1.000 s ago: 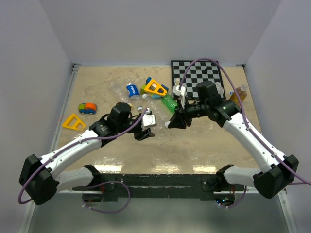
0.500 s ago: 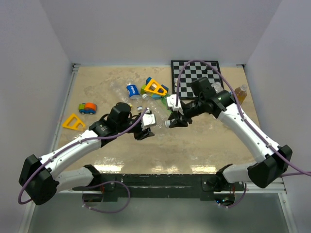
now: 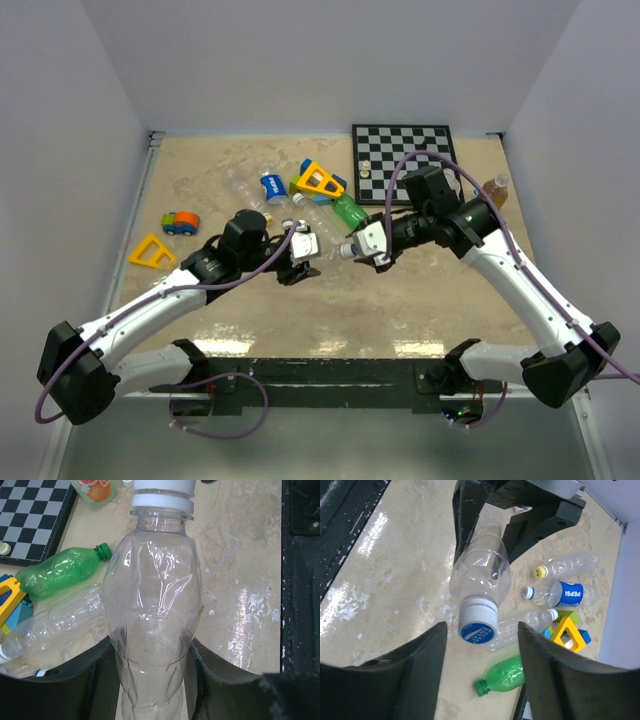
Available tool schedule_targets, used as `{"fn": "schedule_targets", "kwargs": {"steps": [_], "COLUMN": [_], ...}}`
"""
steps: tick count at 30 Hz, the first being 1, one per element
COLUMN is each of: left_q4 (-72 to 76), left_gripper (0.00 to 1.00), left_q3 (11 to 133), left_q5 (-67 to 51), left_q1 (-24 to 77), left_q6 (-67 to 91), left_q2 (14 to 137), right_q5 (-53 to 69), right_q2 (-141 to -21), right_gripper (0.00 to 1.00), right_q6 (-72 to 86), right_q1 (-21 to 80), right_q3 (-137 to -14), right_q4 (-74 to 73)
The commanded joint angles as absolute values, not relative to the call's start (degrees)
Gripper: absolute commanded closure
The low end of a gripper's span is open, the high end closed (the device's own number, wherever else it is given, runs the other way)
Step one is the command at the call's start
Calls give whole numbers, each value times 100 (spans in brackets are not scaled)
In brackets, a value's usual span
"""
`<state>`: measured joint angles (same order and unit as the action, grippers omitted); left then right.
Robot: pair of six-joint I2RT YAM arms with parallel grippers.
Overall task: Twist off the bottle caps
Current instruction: Unscrew the bottle cap from the plastic bottle.
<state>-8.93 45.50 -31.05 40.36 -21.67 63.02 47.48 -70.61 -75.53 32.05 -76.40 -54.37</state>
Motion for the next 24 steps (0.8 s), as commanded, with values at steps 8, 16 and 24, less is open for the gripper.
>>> {"fn": "schedule_targets", "kwargs": {"steps": [8, 16, 24], "left_q4": [-932, -905, -896], "left_gripper": [100, 100, 100], "left_q3": [4562, 4570, 4570], "left_q5": [-3217, -3278, -3261], "left_q1": [4017, 4025, 4017], "left_q6": [-2197, -2171, -2180], "left_q2": [6187, 6232, 6240], "right_q5": [4958, 4738, 4615], "right_q2": [-6548, -6082, -6416], "right_gripper": [16, 18, 20], "right_q6": [-4761, -1214, -457], "right_q1": [2883, 2830, 2830], "right_q3": [-7656, -6654, -6486], "right_q4": [-4801, -3701, -3120]}}
